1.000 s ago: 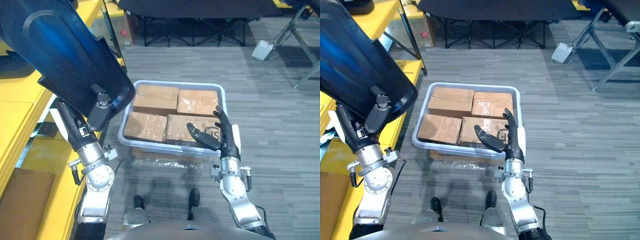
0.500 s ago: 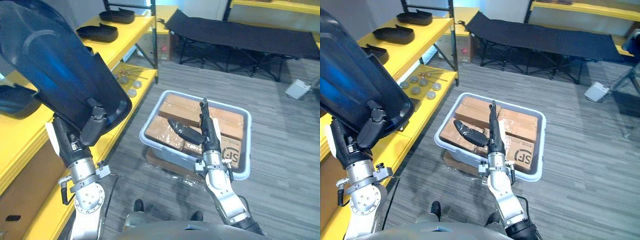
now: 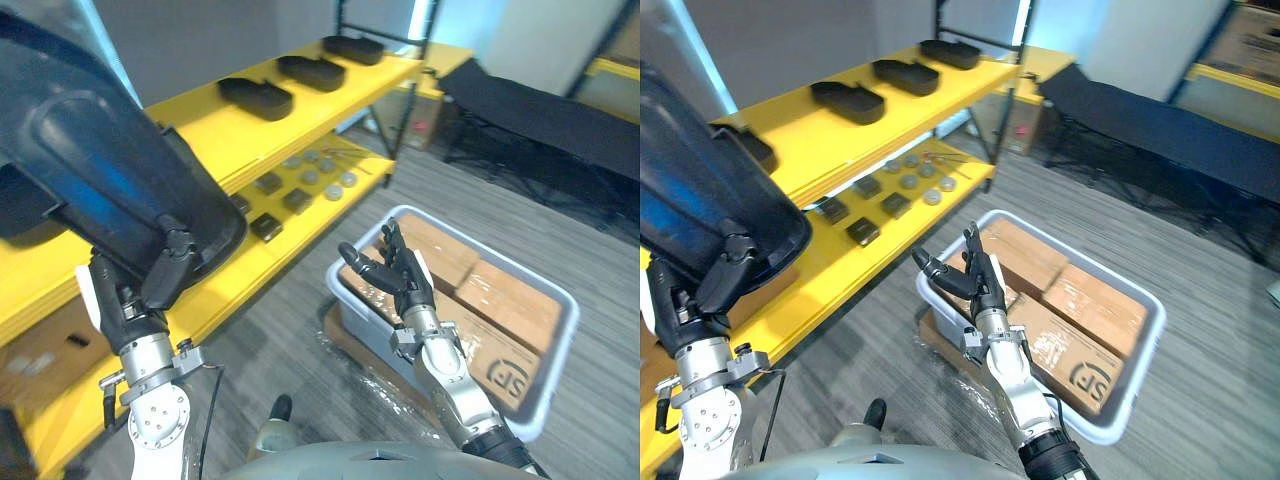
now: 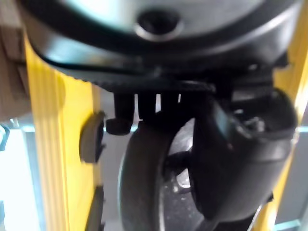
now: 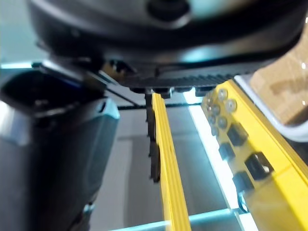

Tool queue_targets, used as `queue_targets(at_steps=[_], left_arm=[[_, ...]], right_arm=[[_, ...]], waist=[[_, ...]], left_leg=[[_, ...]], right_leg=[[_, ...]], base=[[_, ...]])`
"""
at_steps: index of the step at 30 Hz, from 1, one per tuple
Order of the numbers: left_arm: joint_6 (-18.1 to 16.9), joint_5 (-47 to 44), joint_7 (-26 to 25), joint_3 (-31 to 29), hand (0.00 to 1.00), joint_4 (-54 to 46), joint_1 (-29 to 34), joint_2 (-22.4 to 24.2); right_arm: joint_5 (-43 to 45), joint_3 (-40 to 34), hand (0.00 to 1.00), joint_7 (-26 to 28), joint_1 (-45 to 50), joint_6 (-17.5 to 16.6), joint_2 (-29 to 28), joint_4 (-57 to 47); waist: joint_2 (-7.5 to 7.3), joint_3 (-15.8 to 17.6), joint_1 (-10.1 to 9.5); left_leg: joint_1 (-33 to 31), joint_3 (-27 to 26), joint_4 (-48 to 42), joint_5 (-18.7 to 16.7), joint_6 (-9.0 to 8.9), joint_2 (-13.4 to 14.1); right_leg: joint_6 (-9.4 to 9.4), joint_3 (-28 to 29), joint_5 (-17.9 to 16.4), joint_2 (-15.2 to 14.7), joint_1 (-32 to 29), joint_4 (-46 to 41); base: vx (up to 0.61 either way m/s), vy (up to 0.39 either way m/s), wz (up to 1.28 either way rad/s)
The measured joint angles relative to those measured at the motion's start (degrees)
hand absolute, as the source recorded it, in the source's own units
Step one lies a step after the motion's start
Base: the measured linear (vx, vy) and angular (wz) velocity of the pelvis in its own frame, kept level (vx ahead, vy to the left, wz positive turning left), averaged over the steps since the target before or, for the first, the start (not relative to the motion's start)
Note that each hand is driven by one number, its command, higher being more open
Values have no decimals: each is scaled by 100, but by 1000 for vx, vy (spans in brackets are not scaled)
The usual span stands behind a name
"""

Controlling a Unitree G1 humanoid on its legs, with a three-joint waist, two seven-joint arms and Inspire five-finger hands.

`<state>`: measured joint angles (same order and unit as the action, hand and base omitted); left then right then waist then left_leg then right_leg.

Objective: Walk over and take three plastic housings, then place them on the shelf

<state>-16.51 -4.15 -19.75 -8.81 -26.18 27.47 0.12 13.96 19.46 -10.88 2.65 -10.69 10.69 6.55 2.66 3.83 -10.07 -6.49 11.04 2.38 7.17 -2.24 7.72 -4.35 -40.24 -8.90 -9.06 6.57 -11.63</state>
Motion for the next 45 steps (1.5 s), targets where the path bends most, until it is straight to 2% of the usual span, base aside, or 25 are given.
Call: queue_targets(at_steps=[2, 3, 5, 6, 7, 8, 11, 15, 21, 24, 26, 29, 30, 31, 32, 33, 34, 36, 37, 39, 41, 42, 43, 44, 45], left_arm=[[1, -249, 191, -106, 0, 23, 45, 11], [-11, -341, 350, -99, 0, 27, 42, 16], [-193, -447, 570, -67, 0, 85, 126, 17], [-333, -449, 568, -61, 0, 85, 249, 33], [-437, -449, 555, -108, 0, 83, 361, 30], [-469, -452, 547, -141, 0, 83, 409, 30], [-501, -565, 673, -128, 0, 83, 522, 20], [-493, -695, 1153, 181, 0, 100, 419, -86], [-494, -740, 1792, 480, 0, 99, 190, -239], [-487, -926, 2048, 479, 0, 98, 149, -301], [-443, -907, 2094, 490, 0, 99, 47, -339], [-438, -859, 2101, 438, 0, 96, -176, -484], [-437, -816, 2027, 369, 0, 96, -191, -577], [-437, -791, 1907, 309, 0, 95, -221, -685], [-437, -750, 1830, 286, 0, 100, -271, -749], [-436, -692, 1721, 210, 0, 108, -393, -789], [-435, -691, 1659, 198, 0, 135, -541, -797], [-432, -696, 1599, 234, 0, 153, -752, -827], [-432, -696, 1566, 308, 0, 206, -923, -830], [-429, -692, 1524, 497, 0, 399, -1166, -847], [-423, -684, 1536, 634, 0, 575, -1170, -846], [-422, -683, 1597, 638, 0, 624, -1067, -864], [-423, -686, 1615, 619, 0, 628, -1000, -872], [-403, -689, 1628, 620, 0, 697, -894, -770], [-402, -697, 1644, 608, 0, 691, -791, -750]], right_arm=[[-22, -93, 100, -1, -2, -39, -34, -13], [-34, -231, 100, -33, -3, -105, 46, -36], [-127, -431, 100, -105, -23, -117, 191, -39], [-232, -531, 100, -93, -44, -190, 238, -49], [-231, -550, 100, -79, -90, -273, 236, -49], [-229, -545, 100, -60, -120, -299, 208, -48], [-251, -509, 100, 48, -150, -569, 29, -52], [-300, -417, 100, -12, -312, -590, -36, -55], [-458, -418, 100, 15, -369, -600, -57, -54], [-454, -431, 100, 190, -364, -723, -199, -62], [-450, -437, 100, 274, -347, -756, -198, -129], [-449, -445, 100, 517, -345, -774, -205, -245], [-452, -390, 100, 613, -347, -805, -218, -283], [-461, -329, 100, 683, -340, -877, -245, -285], [-462, -306, 100, 704, -342, -906, -301, -295], [-462, -304, 100, 779, -351, -951, -382, -331], [-465, -304, 100, 821, -348, -952, -377, -384], [-468, -313, 100, 862, -328, -953, -341, -511], [-468, -333, 100, 857, -324, -955, -310, -570], [-467, -394, 100, 806, -184, -955, -272, -723], [-461, -440, 100, 803, 15, -954, -247, -835], [-454, -464, 100, 809, 121, -954, -245, -922], [-453, -467, 100, 815, 122, -955, -244, -933], [-453, -516, 100, 817, 104, -953, -186, -916], [-444, -574, 100, 820, 87, -957, -136, -915]], waist=[[-33, 108, 68], [52, 208, 118], [159, 262, 57], [219, 265, 56], [253, 285, 42], [257, 297, 43], [221, 329, 21], [-61, 513, 89], [-72, 707, 69], [-199, 794, 75], [-206, 804, 113], [-195, 797, 88], [-205, 798, 96], [-204, 800, 157], [-212, 797, 203], [-212, 800, 289], [-205, 799, 345], [-197, 801, 472], [-194, 802, 572], [-169, 804, 724], [-225, 774, 839], [-365, 703, 840], [-455, 683, 836], [-349, 660, 829], [-273, 652, 763]], left_leg=[[-166, -569, -121, -81, 998, 8], [-298, -1116, -315, -51, 1151, 146], [-358, -1703, -480, -48, 835, 298], [-420, -1754, -539, -21, 459, 310], [-435, -1841, -587, -12, 294, 302], [-442, -1914, -626, -12, 294, 300], [-417, -2060, -637, 269, 18, 293], [-421, -2200, -612, 383, 11, 44], [-527, -2224, -699, 241, 132, -266], [-572, -2232, -935, -30, 205, -488], [-617, -2161, -1037, -155, 261, -580], [-513, -2027, -983, -271, 365, -615], [-375, -2007, -916, -352, 421, -621], [-217, -1878, -823, -425, 492, -599], [-192, -1806, -799, -440, 502, -609], [-154, -1627, -744, -458, 553, -616], [-88, -1454, -666, -460, 568, -628], [-54, -1080, -585, -441, 599, -730], [-51, -815, -528, -428, 620, -817], [-48, -431, -505, -400, 645, -954], [15, -148, -508, -349, 604, -1129], [47, -32, -505, -387, 546, -1325], [65, -29, -512, -439, 484, -1420], [72, -185, -602, -565, 432, -1304], [69, -455, -695, -591, 365, -1129]], right_leg=[[-8, -575, -19, -67, 260, -10], [-21, -934, -34, -61, 505, -48], [-134, -1030, -200, -106, 696, -90], [-183, -1114, -342, -160, 728, -211], [-213, -1080, -467, -218, 716, -308], [-238, -990, -488, -240, 688, -338], [-267, -704, -487, -311, 597, -378], [-459, -640, -357, -566, 528, -442], [-605, -693, -278, -861, 537, -430], [-636, -764, -251, -1095, 663, -479], [-496, -586, -139, -1227, 612, -743], [284, 30, 386, -1468, 153, -1696], [625, 347, 782, -1559, -60, -2132], [547, 796, 970, -1564, -276, -2500], [373, 981, 683, -1459, -380, -2633], [268, 1285, 161, -1191, -591, -2708], [248, 1448, -174, -851, -756, -2545], [320, 1792, -393, -372, -1023, -2044], [338, 2237, -402, -55, -1282, -1711], [243, 2957, -343, 281, -1555, -1317], [219, 3283, -265, 350, -1610, -878], [312, 3220, -46, 218, -1563, -551], [264, 3235, 264, 144, -1502, -412], [120, 3075, 352, 150, -1313, -257], [162, 2989, 411, 249, -1136, -18]], base=[[-35, -90, 161], [-43, -27, 224], [-43, 52, 157], [-14, 96, 70], [-4, 77, 46], [22, 86, 4], [54, 75, -20], [87, 58, -1], [53, 69, 9], [80, 81, 13], [94, 128, 31], [130, 195, 24], [192, 150, 4], [227, 158, 13], [189, 75, 39], [160, 72, 63], [156, 79, 69], [153, 28, 93], [168, -57, 128], [111, -88, 127], [154, -164, 129], [230, -235, 110], [245, -237, 84], [207, -176, 57], [189, -151, 37]])
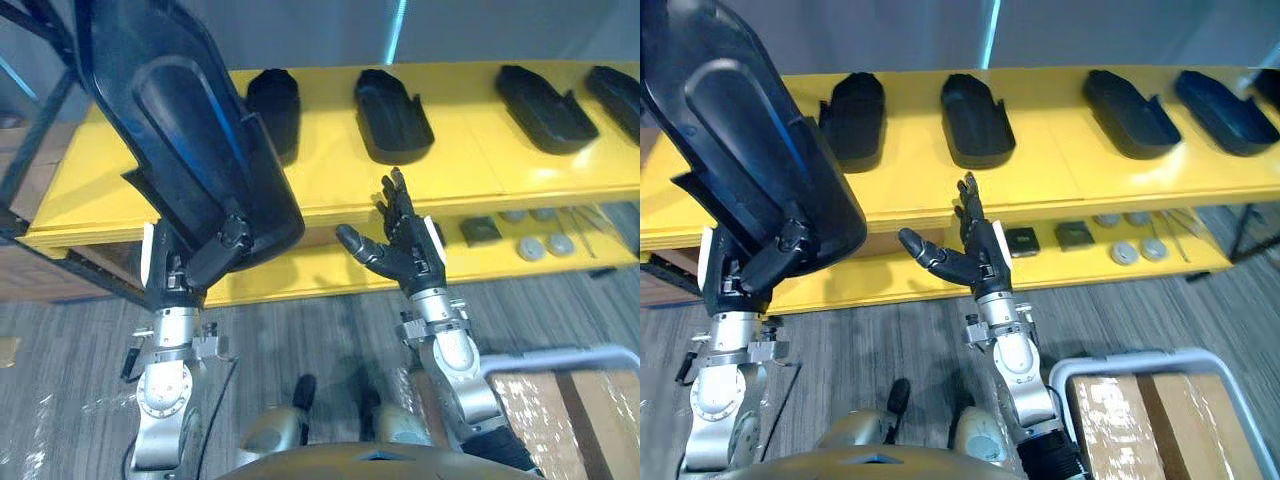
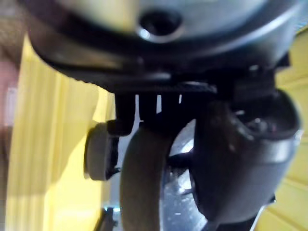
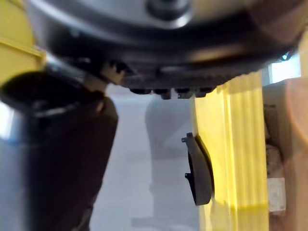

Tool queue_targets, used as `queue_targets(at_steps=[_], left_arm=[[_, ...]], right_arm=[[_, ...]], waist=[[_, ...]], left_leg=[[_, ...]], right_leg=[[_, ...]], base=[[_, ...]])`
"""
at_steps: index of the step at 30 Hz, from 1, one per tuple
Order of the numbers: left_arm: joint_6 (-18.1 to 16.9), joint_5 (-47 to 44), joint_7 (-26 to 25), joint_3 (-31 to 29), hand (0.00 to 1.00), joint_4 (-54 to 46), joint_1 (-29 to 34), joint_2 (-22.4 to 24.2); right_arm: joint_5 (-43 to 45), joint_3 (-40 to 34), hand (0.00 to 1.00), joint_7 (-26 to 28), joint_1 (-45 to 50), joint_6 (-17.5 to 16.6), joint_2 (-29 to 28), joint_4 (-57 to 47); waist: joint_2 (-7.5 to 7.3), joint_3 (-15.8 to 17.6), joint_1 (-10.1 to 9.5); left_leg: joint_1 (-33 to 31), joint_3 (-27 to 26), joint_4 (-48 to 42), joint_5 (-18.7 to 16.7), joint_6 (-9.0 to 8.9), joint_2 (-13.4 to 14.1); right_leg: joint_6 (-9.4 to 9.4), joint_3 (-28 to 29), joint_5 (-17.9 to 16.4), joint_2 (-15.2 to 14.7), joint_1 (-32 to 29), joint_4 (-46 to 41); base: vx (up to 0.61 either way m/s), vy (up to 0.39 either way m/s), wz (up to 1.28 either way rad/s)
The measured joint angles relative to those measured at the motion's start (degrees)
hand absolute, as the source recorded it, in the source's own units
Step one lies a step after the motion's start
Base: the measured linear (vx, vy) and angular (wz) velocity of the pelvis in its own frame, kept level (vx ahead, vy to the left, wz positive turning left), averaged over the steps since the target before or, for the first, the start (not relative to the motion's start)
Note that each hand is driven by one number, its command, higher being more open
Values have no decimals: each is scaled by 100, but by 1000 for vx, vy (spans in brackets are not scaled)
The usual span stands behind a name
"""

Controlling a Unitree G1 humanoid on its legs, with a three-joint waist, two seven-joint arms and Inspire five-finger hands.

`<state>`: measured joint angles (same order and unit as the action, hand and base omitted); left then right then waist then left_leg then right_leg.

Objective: Walk over and take three plastic housings, then place them on the shelf

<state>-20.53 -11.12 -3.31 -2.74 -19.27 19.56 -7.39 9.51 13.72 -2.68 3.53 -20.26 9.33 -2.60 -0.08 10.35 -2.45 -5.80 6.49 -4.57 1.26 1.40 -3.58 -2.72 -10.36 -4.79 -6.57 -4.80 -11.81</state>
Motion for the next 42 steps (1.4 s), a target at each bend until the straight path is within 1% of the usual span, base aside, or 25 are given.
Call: queue_targets(at_steps=[3, 11, 14, 15, 16, 17, 19, 20, 22, 23, 24, 25, 26, 27, 28, 29, 30, 31, 32, 33, 34, 35, 37, 39, 42], left_arm=[[-2, -2, 28, -31, 0, -29, 114, 18], [0, 15, 12, 83, 0, -294, 128, 67], [7, 6, -9, 130, 0, -365, 223, 79], [11, 0, 14, 143, 0, -363, 284, 87], [28, -1, 27, 144, 0, -358, 305, 86], [42, -2, 40, 179, 0, -345, 302, 97], [42, -1, 64, 194, 0, -276, 307, 126], [42, -5, 57, 187, 0, -187, 309, 184], [40, -41, 83, 187, 0, -62, 308, 266], [40, -74, 128, 191, 0, 20, 308, 305], [39, -160, 172, 205, 0, 77, 311, 315], [39, -234, 186, 248, 0, 111, 352, 368], [35, -246, 190, 245, 0, 147, 303, 417], [-3, -246, 176, 243, 0, 140, 203, 405], [-44, -245, 185, 248, 0, 137, 118, 403], [-65, -243, 203, 264, 0, 122, 79, 386], [-47, -238, 182, 267, 0, 192, 2, 261], [-18, -235, 111, 261, 0, 335, 76, 233], [48, -232, 101, 255, 0, 373, 80, 217], [125, -233, 136, 254, 0, 372, 63, 133], [126, -209, 233, 243, 0, 336, 47, 3], [127, -176, 267, 232, 0, 318, 50, -66], [191, -140, 379, 149, 0, 305, -4, -212], [223, -122, 409, 105, 0, 300, -15, -210], [438, -122, 398, 99, 0, 291, -136, -197]], right_arm=[[69, -127, 100, 67, -8, -16, -15, -6], [271, -56, 100, 410, 18, -27, -81, -50], [410, 41, 100, 539, 114, -27, -115, -62], [443, 45, 100, 607, 212, -28, -133, -62], [441, 39, 100, 611, 279, -28, -183, -63], [441, -13, 100, 611, 359, -46, -230, -64], [438, -84, 100, 619, 342, -46, -229, -39], [432, -146, 100, 638, 325, -50, -225, -41], [434, -216, 100, 661, 327, -66, -207, -41], [434, -240, 100, 661, 327, -93, -137, -35], [433, -235, 100, 662, 334, -119, -30, -31], [434, -222, 100, 667, 344, -148, 133, -30], [430, -236, 100, 678, 282, -183, 230, 112], [433, -244, 100, 674, 223, -195, 152, 252], [438, -249, 100, 669, 211, -197, 105, 318], [437, -251, 100, 666, 207, -197, 92, 379], [421, -226, 100, 611, 189, -199, -50, 563], [395, -185, 100, 556, 228, -207, -178, 562], [387, -161, 100, 497, 246, -223, -253, 562], [360, -120, 100, 335, 245, -282, -335, 546], [239, -107, 100, 214, 244, -287, -436, 481], [209, -86, 100, 174, 244, -287, -494, 456], [208, 107, 100, 112, 255, -284, -491, 327], [200, 135, 100, 123, 316, -252, -477, 98], [200, 50, 100, 164, 541, -168, -477, -187]], waist=[[12, -59, -160], [2, -158, -178], [28, -166, -172], [44, -174, -157], [27, -175, -156], [33, -146, -88], [-24, -90, -76], [-78, -57, -58], [-125, -30, -2], [-93, -42, 47], [-23, -80, 72], [172, -186, 88], [295, -309, 161], [253, -293, 247], [269, -294, 267], [304, -291, 275], [110, -152, 240], [119, -158, 245], [120, -158, 246], [113, -164, 257], [84, -181, 231], [107, -178, 216], [69, -215, 258], [63, -224, 252], [19, -279, 305]], left_leg=[[66, -135, -16, -62, -116, 166], [152, -372, 35, -122, -179, 234], [40, -221, -162, -271, -199, 218], [-20, -263, -272, -496, -213, 245], [-63, -466, -378, -623, -246, 305], [-363, -870, -945, -801, -267, 526], [-839, -1092, -1784, -841, -259, 1005], [-950, -1218, -1950, -715, -293, 1326], [-948, -1411, -1911, -523, -267, 1639], [-867, -1447, -1882, -277, -211, 1767], [-751, -1475, -1859, 237, -65, 1782], [-632, -1465, -1864, 1278, 151, 1777], [-555, -1466, -1781, 683, -263, 1551], [-542, -1463, -1584, 300, -566, 1350], [-532, -1464, -1485, -25, -704, 1302], [-518, -1502, -1470, -495, -956, 1307], [-481, -1555, -1686, -721, -1008, 1188], [-393, -1598, -1716, -840, -952, 1224], [-311, -1630, -1663, -875, -918, 1228], [-242, -1683, -1585, -944, -827, 1226], [-188, -1793, -1435, -951, -763, 1217], [-155, -1865, -1330, -935, -733, 1220], [40, -1979, -836, -719, -619, 1251], [140, -2135, -639, -627, -626, 1181], [142, -2268, -508, -472, -625, 1084]], right_leg=[[75, -23, 105, 186, 252, 370], [103, 120, 223, 267, 422, 709], [116, -7, 208, 269, 503, 715], [120, -134, 204, 243, 570, 730], [122, -222, 207, 193, 617, 768], [132, -434, 203, 90, 703, 794], [137, -556, 88, -232, 708, 623], [14, -557, -19, -533, 713, 458], [-187, -538, -153, -930, 746, 243], [-385, -451, -249, -1247, 720, 58], [-550, -318, -330, -1432, 676, -92], [-748, -169, -377, -1530, 627, -155], [-858, 59, -371, -1713, 585, -97], [-849, 255, -361, -1790, 576, 84], [-874, 297, -306, -1788, 585, 183], [-993, 280, -169, -1783, 629, 262], [-1170, 305, 188, -1932, 789, 332], [-1130, 278, 698, -1891, 798, 286], [-1091, 261, 940, -1877, 793, 265], [-965, 195, 1384, -1858, 726, 232], [-739, 95, 1687, -1847, 531, 198], [-715, 84, 1720, -1784, 455, 189], [-728, 51, 902, -1138, 312, 28], [-684, -139, 767, -875, 402, 396], [-687, -199, 779, -824, 508, 891]], base=[[147, -106, 1], [61, -20, -10], [-56, 16, 24], [-57, 28, 43], [-71, 71, 78], [-87, 109, 78], [-123, 201, 61], [-93, 246, 28], [-37, 334, 17], [6, 474, 3], [38, 518, -15], [65, 666, -14], [83, 684, 13], [64, 573, 36], [38, 409, 43], [51, 431, 18], [33, 402, -5], [35, 447, -20], [-9, 339, -22], [-9, 388, -25], [-25, 294, -30], [-6, 202, -36], [33, 57, -34], [24, 24, -43], [42, 3, -25]])
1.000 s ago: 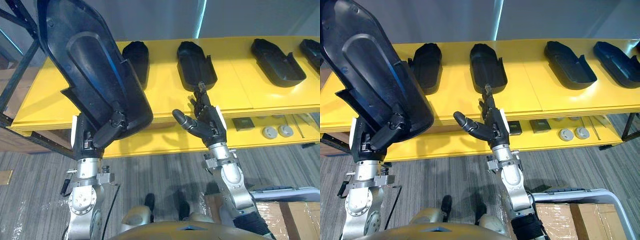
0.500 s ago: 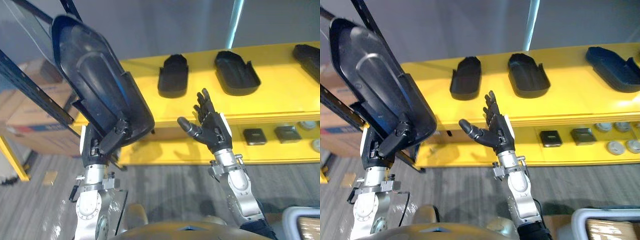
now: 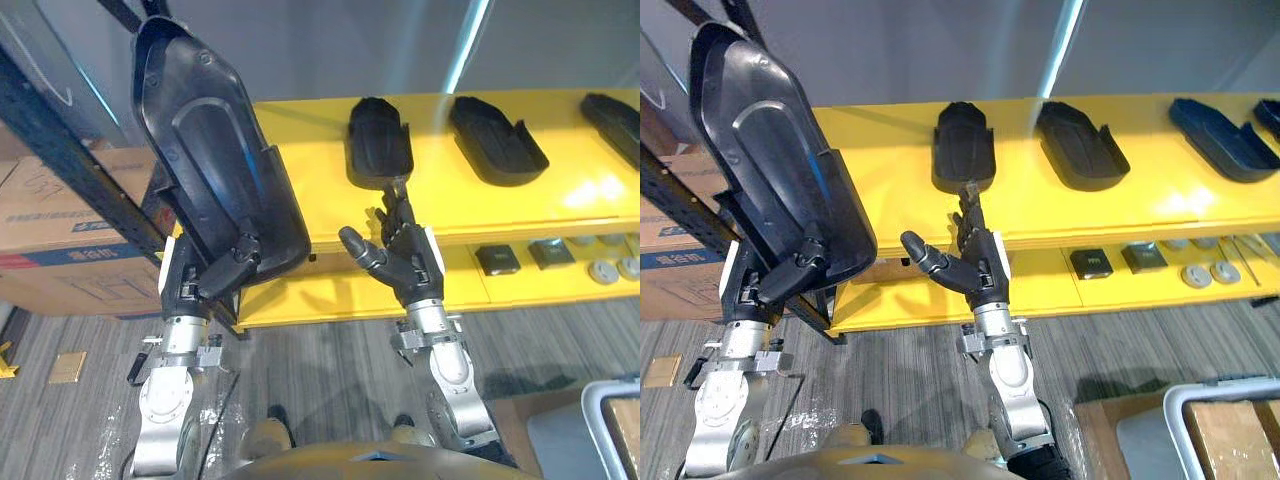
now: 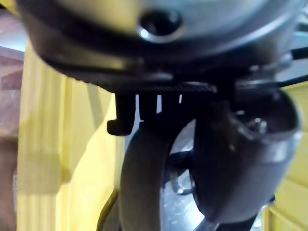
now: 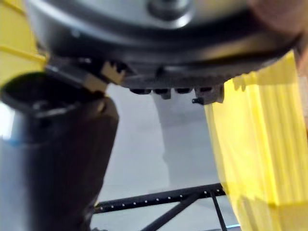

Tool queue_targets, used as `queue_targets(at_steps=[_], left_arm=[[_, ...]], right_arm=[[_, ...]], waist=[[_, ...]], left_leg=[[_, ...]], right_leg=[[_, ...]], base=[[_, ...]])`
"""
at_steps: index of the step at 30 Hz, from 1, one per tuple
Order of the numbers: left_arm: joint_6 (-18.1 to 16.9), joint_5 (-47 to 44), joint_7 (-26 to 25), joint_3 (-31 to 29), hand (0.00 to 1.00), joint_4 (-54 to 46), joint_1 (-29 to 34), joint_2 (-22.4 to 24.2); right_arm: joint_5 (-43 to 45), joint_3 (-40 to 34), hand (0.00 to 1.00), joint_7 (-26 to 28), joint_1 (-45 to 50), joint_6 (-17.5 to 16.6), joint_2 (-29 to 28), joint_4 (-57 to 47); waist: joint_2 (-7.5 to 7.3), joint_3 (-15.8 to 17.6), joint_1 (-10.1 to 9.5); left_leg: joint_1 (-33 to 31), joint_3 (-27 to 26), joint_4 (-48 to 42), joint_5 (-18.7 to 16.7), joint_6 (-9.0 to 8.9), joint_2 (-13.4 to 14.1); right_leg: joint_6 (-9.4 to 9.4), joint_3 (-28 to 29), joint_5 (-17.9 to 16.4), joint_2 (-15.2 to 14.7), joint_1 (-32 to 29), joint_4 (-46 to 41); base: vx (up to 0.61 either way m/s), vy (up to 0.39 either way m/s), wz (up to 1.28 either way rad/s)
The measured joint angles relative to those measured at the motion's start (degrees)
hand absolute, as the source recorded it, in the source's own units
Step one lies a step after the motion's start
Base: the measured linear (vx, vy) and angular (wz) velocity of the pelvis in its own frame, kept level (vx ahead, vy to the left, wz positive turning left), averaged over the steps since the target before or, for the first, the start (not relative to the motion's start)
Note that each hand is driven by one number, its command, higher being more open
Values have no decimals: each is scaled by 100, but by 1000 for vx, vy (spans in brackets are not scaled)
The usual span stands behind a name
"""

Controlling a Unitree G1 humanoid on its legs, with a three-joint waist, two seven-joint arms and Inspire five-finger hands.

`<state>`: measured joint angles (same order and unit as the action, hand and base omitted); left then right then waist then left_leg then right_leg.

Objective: Walk over and take three plastic housings, then place them on the shelf

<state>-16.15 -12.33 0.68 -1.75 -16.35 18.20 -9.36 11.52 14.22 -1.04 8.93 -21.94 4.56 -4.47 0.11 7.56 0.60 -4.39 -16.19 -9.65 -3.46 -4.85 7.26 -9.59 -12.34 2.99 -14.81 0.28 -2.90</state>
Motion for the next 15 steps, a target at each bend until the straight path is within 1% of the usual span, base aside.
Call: queue_targets(at_steps=[2, 4, 6, 8, 9, 10, 11, 13, 14, 15], left_arm=[[100, 157, -135, 91, 0, -55, 0, 140], [179, 200, -179, 108, 0, -166, 21, 205], [249, 262, -276, 145, 0, -349, 19, 212], [250, 375, -431, 133, 0, -404, 14, 225], [276, 403, -544, 79, 0, -399, 9, 226], [321, 403, -642, -26, 0, -361, -9, 227], [370, 404, -680, -99, 0, -350, -23, 234], [532, 451, -818, -441, 0, -329, -37, 273], [535, 465, -841, -524, 0, -329, -51, 273], [564, 538, -857, -666, 0, -329, -90, 269]], right_arm=[[16, -164, 100, 73, 141, 129, 14, -1], [18, -247, 100, 105, 188, 196, 24, -1], [36, -358, 100, 117, 224, 213, 32, -45], [60, -355, 100, 189, 222, 216, 94, -72], [60, -334, 100, 292, 219, 244, 166, -83], [60, -296, 100, 360, 218, 263, 234, -83], [61, -279, 100, 409, 218, 266, 254, -83], [72, -279, 100, 612, 208, 268, 363, -86], [72, -289, 100, 645, 193, 268, 399, -87], [70, -296, 100, 703, 193, 270, 455, -87]], waist=[[55, -25, 81], [64, -29, 94], [78, -33, 147], [120, -29, 133], [155, -7, 104], [189, 13, 101], [213, 26, 98], [380, 3, 82], [418, 9, 90], [472, 13, 48]], left_leg=[[37, 3, 112, 94, -90, 122], [92, -10, 202, 133, -141, 183], [109, -13, 307, 205, -179, 259], [75, -24, 177, 184, -163, 346], [39, -9, -47, 122, -108, 399], [-77, 129, -398, 89, -51, 430], [-129, 238, -547, 90, -49, 437], [-100, 478, -591, 93, -44, 440], [-79, 507, -543, 94, -44, 441], [32, 533, -366, 98, -38, 437]], right_leg=[[11, -9, -5, 131, -6, 16], [56, -6, -31, 205, -4, 17], [116, -33, -72, 294, -16, 25], [166, -45, -124, 360, -10, 15], [194, -43, -214, 386, 36, 3], [234, -30, -318, 394, 96, 5], [236, -19, -330, 396, 111, 5], [260, 40, -366, 434, 193, 54], [260, 61, -366, 448, 188, 78], [259, 182, -364, 487, 169, 107]], base=[[51, -93, -5], [23, -75, -7], [7, -80, -2], [4, -75, -5], [-5, -57, -4], [-32, -57, -2], [-47, -59, -6], [-44, -44, -3], [-42, -32, -8], [-40, -10, -27]])
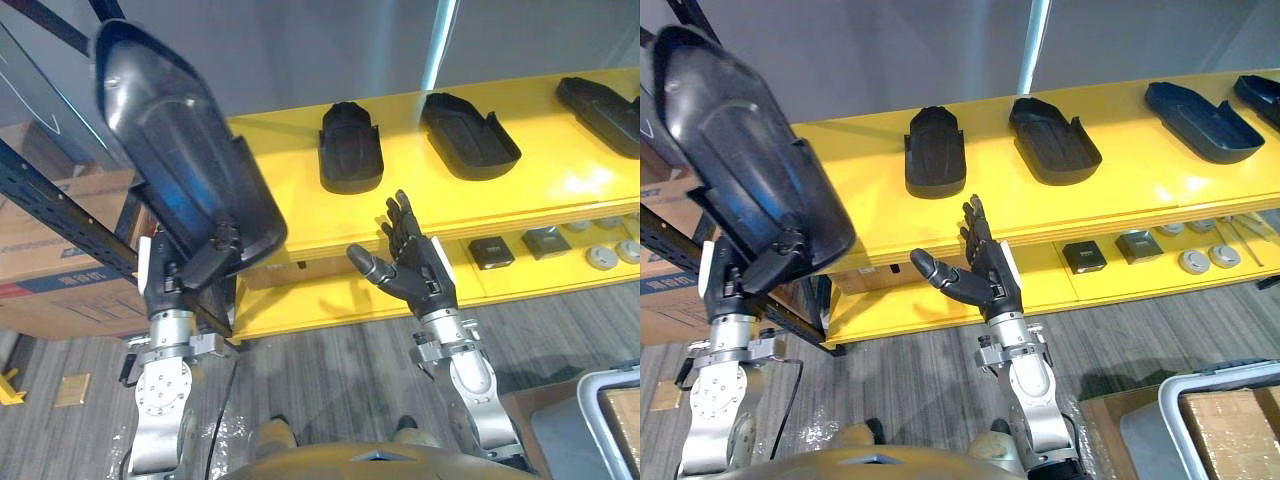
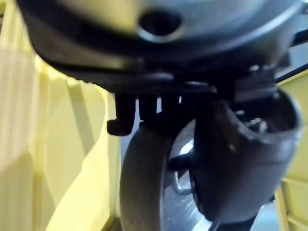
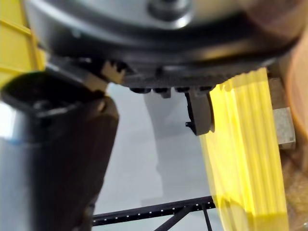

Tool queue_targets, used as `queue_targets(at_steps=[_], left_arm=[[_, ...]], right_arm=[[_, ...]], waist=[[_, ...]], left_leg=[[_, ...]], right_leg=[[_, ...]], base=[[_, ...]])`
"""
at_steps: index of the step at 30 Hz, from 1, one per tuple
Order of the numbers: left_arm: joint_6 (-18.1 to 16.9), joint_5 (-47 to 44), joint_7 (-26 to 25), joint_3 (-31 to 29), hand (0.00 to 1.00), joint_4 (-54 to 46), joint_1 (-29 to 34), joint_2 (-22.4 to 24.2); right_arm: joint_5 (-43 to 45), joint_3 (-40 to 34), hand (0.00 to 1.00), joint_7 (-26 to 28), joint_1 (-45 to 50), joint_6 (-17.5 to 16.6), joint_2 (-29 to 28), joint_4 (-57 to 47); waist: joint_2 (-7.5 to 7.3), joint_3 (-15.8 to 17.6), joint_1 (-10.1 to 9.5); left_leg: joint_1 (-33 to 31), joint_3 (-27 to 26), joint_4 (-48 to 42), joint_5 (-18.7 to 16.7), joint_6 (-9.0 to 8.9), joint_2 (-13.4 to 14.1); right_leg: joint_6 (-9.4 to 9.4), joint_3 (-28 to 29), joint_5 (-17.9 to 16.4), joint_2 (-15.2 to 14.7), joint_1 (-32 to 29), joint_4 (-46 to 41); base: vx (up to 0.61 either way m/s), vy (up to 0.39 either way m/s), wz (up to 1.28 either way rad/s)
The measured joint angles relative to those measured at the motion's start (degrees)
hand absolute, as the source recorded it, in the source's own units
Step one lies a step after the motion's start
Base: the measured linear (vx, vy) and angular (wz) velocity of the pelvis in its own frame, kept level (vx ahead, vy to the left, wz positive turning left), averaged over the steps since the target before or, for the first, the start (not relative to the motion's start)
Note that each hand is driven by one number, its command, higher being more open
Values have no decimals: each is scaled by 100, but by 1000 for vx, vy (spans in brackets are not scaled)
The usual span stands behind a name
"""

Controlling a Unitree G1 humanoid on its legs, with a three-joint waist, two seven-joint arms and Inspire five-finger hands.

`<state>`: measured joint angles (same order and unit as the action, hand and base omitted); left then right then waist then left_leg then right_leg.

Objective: Walk over and take three plastic housings, then place them on the shelf

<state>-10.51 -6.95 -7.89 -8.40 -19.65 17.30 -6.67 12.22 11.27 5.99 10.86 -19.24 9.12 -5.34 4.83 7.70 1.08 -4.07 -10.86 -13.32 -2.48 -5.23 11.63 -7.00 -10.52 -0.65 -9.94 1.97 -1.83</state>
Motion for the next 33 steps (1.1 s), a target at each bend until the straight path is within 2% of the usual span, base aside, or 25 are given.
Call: queue_targets(at_steps=[3, 6, 10, 13, 16, 19, 25, 28, 33], left_arm=[[325, 78, -24, -244, 0, 238, -242, -120], [689, 79, 118, -322, 0, 468, -449, -391], [838, 51, 358, -323, 0, 845, -684, -636], [1000, -97, 503, -313, 0, 1120, -935, -741], [1094, -432, 523, -305, 0, 1811, -1548, -888], [1107, -623, 474, -307, 0, 2659, -2160, -1318], [1269, -880, 426, -371, 0, 3740, -3100, -1885], [1483, -967, 445, -480, 0, 4099, -3340, -2146], [1821, -1067, 691, -622, 0, 4411, -3627, -2262]], right_arm=[[-12, 8, 100, 97, 0, 47, 14, -52], [158, 150, 100, 114, 110, 286, 5, -496], [263, 474, 100, 211, 309, 469, -39, -688], [263, 734, 100, 238, 470, 652, -25, -684], [259, 963, 100, 239, 541, 787, 32, -684], [246, 1118, 100, 223, 537, 870, 80, -685], [247, 1324, 100, 54, 546, 869, 337, -688], [246, 1415, 100, -59, 546, 869, 458, -735], [248, 1463, 100, -227, 557, 864, 466, -1209]], waist=[[-1, -12, -90], [-77, -49, -65], [-177, -109, 28], [-145, -113, 90], [-84, -119, 121], [-76, -114, 226], [-56, -98, 284], [-25, -17, 364], [3, 267, 377]], left_leg=[[360, -153, 381, 0, -1, -34], [536, -304, 752, 33, -57, -130], [564, -455, 966, 98, -122, -253], [567, -504, 988, 114, -122, -280], [575, -541, 1069, 147, -135, -279], [558, -631, 1082, 155, -140, -267], [465, -795, 1084, 160, -149, -216], [469, -826, 1082, 162, -152, -198], [456, -859, 1054, 162, -153, -188]], right_leg=[[-5, 213, 4, 15, 14, 3], [-50, 361, 60, -44, -89, 23], [-172, 463, 220, -143, -190, 96], [-229, 486, 269, -175, -205, 92], [-230, 503, 270, -169, -270, 77], [-228, 593, 280, -151, -354, 66], [-210, 727, 315, -97, -604, -13], [-208, 751, 314, -80, -640, -54], [-202, 759, 311, -81, -695, -122]], base=[[-31, 8, -36], [-21, 44, -25], [28, 57, -15], [43, 16, -6], [14, -8, -5], [-5, -7, -13], [-12, -5, -13], [-7, -15, -7], [-16, 0, -3]])
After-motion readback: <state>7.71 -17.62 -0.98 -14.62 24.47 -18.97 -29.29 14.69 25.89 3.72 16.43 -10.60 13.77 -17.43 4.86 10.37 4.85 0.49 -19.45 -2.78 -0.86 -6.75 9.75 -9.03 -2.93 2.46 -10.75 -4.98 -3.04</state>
